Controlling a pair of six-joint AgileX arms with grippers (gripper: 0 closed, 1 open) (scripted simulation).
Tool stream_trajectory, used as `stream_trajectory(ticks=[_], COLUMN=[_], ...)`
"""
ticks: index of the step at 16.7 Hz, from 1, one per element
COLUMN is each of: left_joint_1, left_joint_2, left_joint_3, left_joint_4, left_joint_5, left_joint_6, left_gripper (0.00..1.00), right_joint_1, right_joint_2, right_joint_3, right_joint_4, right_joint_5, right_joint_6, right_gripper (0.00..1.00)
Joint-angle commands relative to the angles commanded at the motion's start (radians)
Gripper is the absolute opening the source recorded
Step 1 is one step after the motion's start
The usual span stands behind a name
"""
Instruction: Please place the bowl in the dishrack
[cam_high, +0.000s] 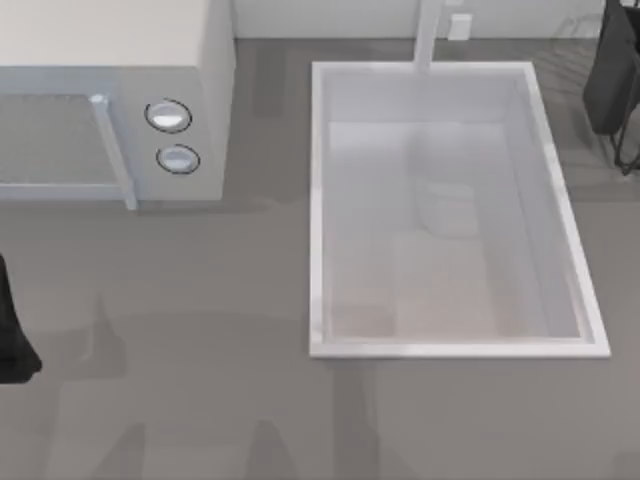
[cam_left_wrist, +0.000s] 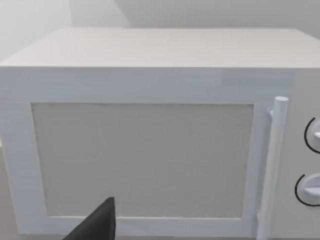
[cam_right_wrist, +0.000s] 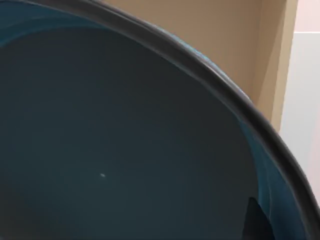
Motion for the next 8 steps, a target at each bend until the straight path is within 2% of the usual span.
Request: stream_trajectory(ticks=[5,8], left_joint_1=[0.0,0.0], left_joint_2=[0.0,0.0], left_joint_3=[0.0,0.0], left_joint_4=[0.0,0.0], left_joint_5=[0.0,0.0], left_joint_6=[0.0,0.0], left_gripper=[1.0,1.0], right_joint_1=[0.009,0.042], right_joint_2=[0.016,0.113], right_joint_3=[0.003,-0.005], right_joint_4=[0.011,0.107], right_joint_5=[0.006,0.038], right_joint_6=[0.001,0.001], right_gripper=[0.0,0.0])
